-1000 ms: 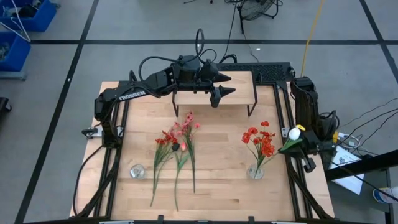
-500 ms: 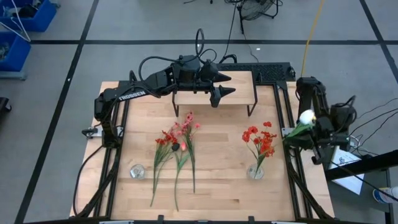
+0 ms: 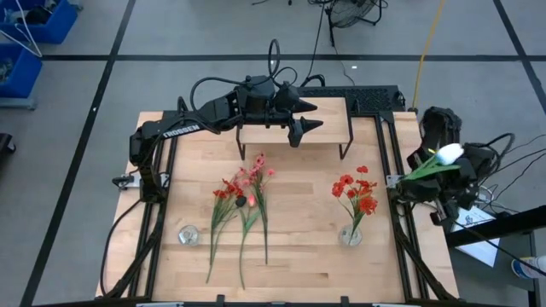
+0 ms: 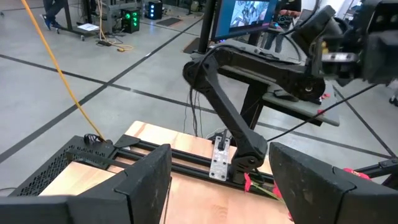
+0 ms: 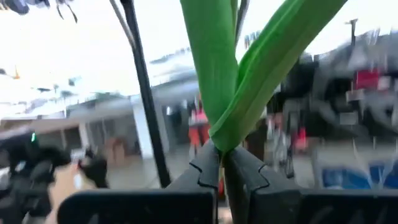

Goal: Pick and place flowers into a vace then onto a shelf
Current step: Put the white flower into the right transparent vase

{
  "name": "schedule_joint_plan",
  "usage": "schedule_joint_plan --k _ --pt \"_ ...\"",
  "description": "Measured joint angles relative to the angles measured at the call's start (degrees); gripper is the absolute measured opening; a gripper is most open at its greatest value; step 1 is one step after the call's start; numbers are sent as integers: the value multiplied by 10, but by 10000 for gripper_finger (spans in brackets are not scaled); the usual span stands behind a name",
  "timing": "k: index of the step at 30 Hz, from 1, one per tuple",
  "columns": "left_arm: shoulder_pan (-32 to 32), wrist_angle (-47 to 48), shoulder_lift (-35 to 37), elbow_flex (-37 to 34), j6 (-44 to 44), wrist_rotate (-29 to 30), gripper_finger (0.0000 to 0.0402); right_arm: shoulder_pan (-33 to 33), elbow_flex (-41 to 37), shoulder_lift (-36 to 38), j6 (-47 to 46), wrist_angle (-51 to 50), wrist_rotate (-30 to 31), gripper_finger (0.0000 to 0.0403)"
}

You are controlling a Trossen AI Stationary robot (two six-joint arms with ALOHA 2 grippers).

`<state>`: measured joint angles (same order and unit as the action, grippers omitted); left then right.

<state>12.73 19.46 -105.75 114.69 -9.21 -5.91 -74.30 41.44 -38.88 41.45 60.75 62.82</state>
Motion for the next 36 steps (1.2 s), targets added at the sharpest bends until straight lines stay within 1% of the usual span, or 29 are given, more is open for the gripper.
schedule_joint_plan --k 1,4,7,10,11,13,14,15,17,19,20,22,23,26,28,30,32,36 --pt "0 0 0 0 0 0 274 25 7 -9 -5 1 -13 0" --pt "0 0 0 0 0 0 273 110 28 -44 -54 -10 -20 0" --pt "0 0 0 0 0 0 273 209 58 -94 -95 -47 -58 0" --pt "0 -11 0 0 -7 0 274 296 101 -143 -153 -132 -78 0" --pt "-1 -14 0 0 -18 0 273 322 117 -156 -184 -173 -101 0" --pt "-1 -18 0 0 -31 0 274 375 157 -182 -235 -251 -168 0" --pt "-1 -21 0 0 -32 0 274 400 179 -199 -243 -282 -179 0" --pt "-1 -25 0 0 -33 0 273 417 199 -216 -244 -306 -173 0" --pt "-1 -35 0 0 -37 0 274 426 235 -243 -222 -339 -153 0" --pt "-2 -35 1 0 -49 0 273 435 263 -262 -200 -356 -163 0" --pt "-2 -34 1 0 -53 0 274 445 277 -270 -205 -366 -186 0" --pt "-2 -25 1 0 -71 -1 274 468 299 -288 -238 -399 -257 0" --pt "-3 -19 1 0 -84 -1 274 476 307 -295 -254 -422 -280 0" --pt "-5 1 1 0 -109 -6 273 496 320 -322 -293 -504 -310 0" --pt "-7 16 0 0 -120 -27 274 512 321 -331 -320 -535 -342 0" --pt "-10 29 0 0 -123 -55 274 531 322 -338 -352 -545 -382 0" --pt "-14 51 1 0 -120 -80 274 546 324 -350 -364 -544 -410 0" --pt "-31 110 2 0 -107 -85 274 563 323 -362 -366 -561 -442 0"
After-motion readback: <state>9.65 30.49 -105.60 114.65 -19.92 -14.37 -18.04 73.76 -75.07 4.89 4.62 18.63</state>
